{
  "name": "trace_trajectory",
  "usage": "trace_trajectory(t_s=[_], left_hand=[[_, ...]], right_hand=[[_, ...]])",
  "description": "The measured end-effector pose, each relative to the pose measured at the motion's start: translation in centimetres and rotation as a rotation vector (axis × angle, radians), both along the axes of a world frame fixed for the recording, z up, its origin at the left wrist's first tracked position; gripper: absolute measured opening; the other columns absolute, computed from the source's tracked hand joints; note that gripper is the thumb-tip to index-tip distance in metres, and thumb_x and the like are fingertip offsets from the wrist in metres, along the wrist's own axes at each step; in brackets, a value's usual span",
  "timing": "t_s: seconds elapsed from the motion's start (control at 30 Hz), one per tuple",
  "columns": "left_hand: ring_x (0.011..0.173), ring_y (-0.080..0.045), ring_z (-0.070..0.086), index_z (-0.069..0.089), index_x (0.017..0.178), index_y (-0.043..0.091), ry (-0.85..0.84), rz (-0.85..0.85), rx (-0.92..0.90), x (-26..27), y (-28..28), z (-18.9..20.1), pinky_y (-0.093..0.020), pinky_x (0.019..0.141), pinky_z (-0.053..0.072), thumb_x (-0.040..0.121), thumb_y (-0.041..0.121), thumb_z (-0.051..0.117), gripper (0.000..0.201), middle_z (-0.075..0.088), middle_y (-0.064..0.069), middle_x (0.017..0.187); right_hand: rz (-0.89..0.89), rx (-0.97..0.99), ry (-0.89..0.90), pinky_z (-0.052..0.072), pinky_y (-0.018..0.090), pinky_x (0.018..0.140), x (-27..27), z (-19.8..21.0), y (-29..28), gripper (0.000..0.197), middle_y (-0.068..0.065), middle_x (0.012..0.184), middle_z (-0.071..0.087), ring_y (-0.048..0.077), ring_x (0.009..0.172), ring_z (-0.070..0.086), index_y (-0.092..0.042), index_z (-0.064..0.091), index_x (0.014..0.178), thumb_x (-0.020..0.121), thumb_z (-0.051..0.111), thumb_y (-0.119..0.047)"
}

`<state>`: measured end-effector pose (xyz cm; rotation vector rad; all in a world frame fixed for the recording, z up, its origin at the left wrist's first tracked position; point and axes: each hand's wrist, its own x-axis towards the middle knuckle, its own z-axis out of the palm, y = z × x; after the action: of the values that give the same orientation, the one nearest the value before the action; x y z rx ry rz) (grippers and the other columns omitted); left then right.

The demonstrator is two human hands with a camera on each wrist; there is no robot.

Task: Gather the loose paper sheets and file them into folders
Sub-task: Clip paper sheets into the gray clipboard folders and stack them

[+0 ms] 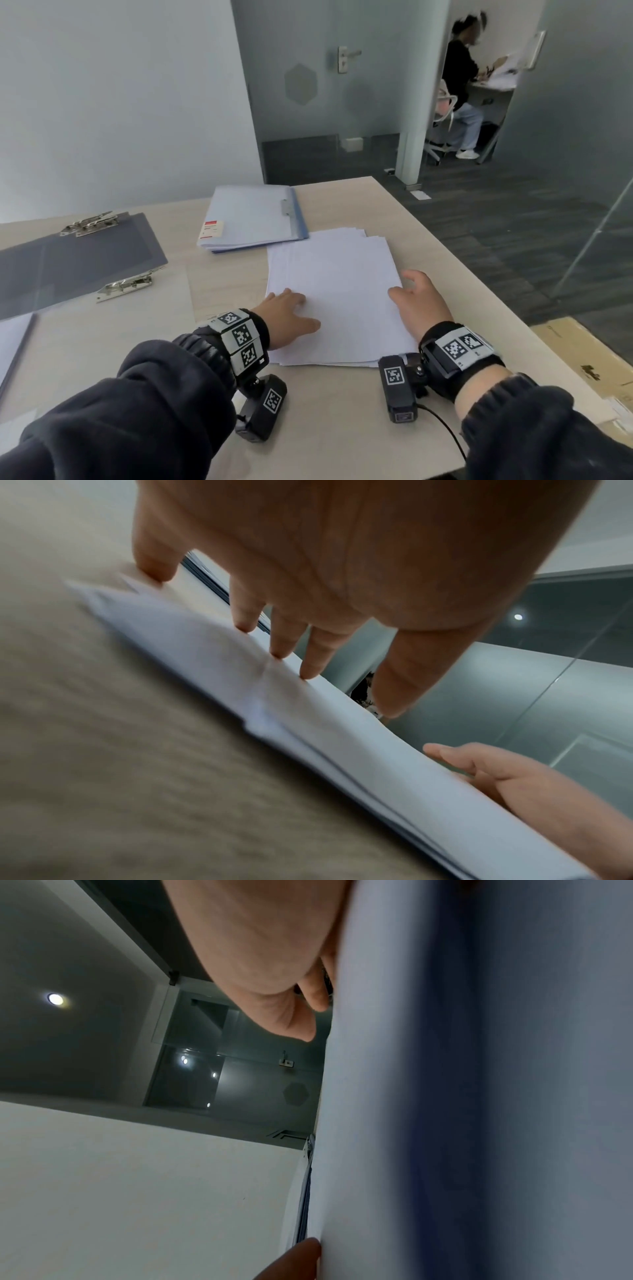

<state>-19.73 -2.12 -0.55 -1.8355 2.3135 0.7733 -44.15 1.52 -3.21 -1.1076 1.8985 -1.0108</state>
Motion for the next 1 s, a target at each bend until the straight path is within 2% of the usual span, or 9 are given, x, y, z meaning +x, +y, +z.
trace_trajectory(t_s=[0.17,0.27,0.4,0.47,0.53,0.6,0.77,0.87,1.0], left_hand=[[0.141,-0.020,0.027,0.033,0.148,0.030,0.008,0.018,0.035,-0.2,0.1,0.1,-0.035,0.102,0.030,0.088,0.060,0.052,0.070,0.041,0.005,0.144],[0.146,-0.022,0.020,0.031,0.149,0.031,0.002,0.000,0.046,-0.2,0.2,0.1,-0.034,0.105,0.027,0.096,0.050,0.050,0.060,0.036,0.006,0.151],[0.151,-0.022,0.010,0.028,0.152,0.033,0.026,-0.006,0.049,0.0,0.2,0.1,-0.037,0.110,0.024,0.097,0.051,0.049,0.061,0.031,0.006,0.157],[0.153,-0.024,0.003,0.025,0.153,0.033,0.009,-0.023,0.059,0.0,0.3,0.1,-0.040,0.116,0.017,0.098,0.051,0.046,0.062,0.021,0.011,0.162],[0.153,-0.024,-0.001,0.024,0.154,0.032,0.021,-0.020,0.065,0.1,0.4,0.1,-0.042,0.119,0.013,0.098,0.052,0.046,0.063,0.015,0.014,0.163],[0.153,-0.023,-0.001,0.025,0.154,0.032,0.038,-0.030,0.062,0.2,0.5,0.2,-0.042,0.119,0.013,0.099,0.051,0.046,0.062,0.015,0.013,0.163],[0.149,-0.021,0.018,0.033,0.149,0.032,0.192,0.068,0.063,0.7,0.7,0.1,-0.036,0.115,0.022,0.097,0.046,0.052,0.057,0.036,0.000,0.155],[0.151,-0.018,0.018,0.035,0.149,0.036,0.283,0.150,0.069,1.4,0.5,-0.5,-0.042,0.120,0.020,0.093,0.050,0.057,0.062,0.031,0.001,0.159],[0.151,-0.018,0.015,0.023,0.156,0.024,0.174,0.094,0.077,1.5,0.7,0.0,-0.033,0.120,0.015,0.098,0.049,0.049,0.068,0.019,0.003,0.164]], right_hand=[[-0.005,-0.049,-0.090,0.054,0.040,0.091,-0.7,0.2,0.1,0.054,-0.009,0.114,0.064,0.019,0.099,0.066,-0.030,0.045,0.138,0.086,0.061,-0.026],[-0.034,-0.067,-0.146,0.054,0.041,0.092,-1.0,0.1,0.0,0.058,-0.005,0.111,0.066,0.023,0.100,0.067,-0.025,0.047,0.138,0.084,0.066,-0.022],[-0.030,-0.035,-0.233,0.053,0.039,0.083,-1.6,0.2,-0.5,0.043,0.015,0.096,0.075,0.040,0.096,0.070,-0.004,0.071,0.097,0.065,0.066,-0.032],[-0.021,-0.010,-0.271,0.053,0.040,0.083,-1.8,0.4,-0.6,0.038,0.021,0.096,0.075,0.042,0.097,0.070,0.003,0.071,0.091,0.071,0.072,-0.029],[0.015,-0.006,-0.270,0.055,0.049,0.092,-1.8,0.5,-0.6,0.017,0.020,0.095,0.076,0.041,0.095,0.071,0.000,0.073,0.089,0.084,0.071,-0.016],[0.041,0.009,-0.273,0.055,0.053,0.093,-2.0,0.5,-0.5,0.007,0.020,0.095,0.076,0.040,0.093,0.072,-0.005,0.073,0.088,0.088,0.067,-0.005],[0.099,0.012,-0.132,0.056,0.052,0.090,-2.0,0.2,0.0,0.009,0.017,0.093,0.076,0.040,0.093,0.072,-0.006,0.073,0.089,0.087,0.065,-0.004],[0.092,-0.025,-0.069,0.056,0.049,0.086,-2.1,0.4,0.7,0.011,0.014,0.091,0.077,0.038,0.091,0.072,-0.008,0.074,0.089,0.088,0.064,-0.006],[0.019,-0.125,-0.084,0.056,0.038,0.077,-2.8,1.2,2.0,0.012,0.012,0.087,0.076,0.037,0.088,0.072,-0.010,0.073,0.085,0.092,0.063,-0.009]])
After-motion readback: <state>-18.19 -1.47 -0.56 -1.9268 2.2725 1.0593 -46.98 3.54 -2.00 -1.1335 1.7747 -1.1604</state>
